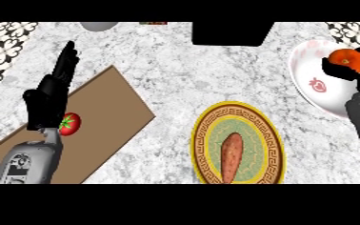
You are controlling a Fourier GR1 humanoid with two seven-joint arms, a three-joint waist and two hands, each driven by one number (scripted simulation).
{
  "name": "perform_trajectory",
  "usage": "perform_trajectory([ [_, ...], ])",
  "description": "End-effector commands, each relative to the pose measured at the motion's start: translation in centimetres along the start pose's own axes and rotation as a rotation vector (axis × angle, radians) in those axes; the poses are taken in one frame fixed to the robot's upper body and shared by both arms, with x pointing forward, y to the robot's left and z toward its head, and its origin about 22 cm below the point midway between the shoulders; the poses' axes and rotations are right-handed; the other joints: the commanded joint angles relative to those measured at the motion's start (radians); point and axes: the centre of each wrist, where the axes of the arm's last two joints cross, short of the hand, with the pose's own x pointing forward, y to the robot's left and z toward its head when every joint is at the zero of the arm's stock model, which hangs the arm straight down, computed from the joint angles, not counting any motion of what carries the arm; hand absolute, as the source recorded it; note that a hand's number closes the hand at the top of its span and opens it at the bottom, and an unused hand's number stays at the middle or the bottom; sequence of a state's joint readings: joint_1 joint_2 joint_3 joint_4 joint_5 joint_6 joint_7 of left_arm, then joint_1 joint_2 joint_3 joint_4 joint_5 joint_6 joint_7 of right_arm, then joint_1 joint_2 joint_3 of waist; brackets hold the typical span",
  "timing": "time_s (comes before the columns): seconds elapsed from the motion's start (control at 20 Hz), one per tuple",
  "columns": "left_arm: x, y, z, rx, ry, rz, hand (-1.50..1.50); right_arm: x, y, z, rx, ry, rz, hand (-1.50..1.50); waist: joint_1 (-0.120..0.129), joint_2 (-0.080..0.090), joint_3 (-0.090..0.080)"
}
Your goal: Pick the squash from the plate and place it in the bowl
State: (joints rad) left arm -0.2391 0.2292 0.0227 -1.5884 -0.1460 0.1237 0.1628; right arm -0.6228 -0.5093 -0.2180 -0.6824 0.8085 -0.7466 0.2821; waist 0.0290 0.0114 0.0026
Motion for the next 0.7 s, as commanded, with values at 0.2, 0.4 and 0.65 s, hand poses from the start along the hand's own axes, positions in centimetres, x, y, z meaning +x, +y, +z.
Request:
perform_trajectory([
  [0.2,0.1,-0.9,0.2,-0.008,-0.015,0.007,0.00,-3.3,0.1,-1.8,0.154,0.136,-0.149,-1.50,0.018,0.010,0.003],
  [0.4,0.0,-0.4,-0.2,-0.020,-0.008,-0.008,0.00,-3.5,0.4,-1.8,0.161,0.096,-0.279,-1.50,0.019,0.011,0.004],
  [0.65,0.9,-0.4,0.2,0.009,-0.021,0.003,0.00,-5.0,0.6,-1.3,0.098,0.045,-0.400,-1.50,0.020,0.009,0.004],
])
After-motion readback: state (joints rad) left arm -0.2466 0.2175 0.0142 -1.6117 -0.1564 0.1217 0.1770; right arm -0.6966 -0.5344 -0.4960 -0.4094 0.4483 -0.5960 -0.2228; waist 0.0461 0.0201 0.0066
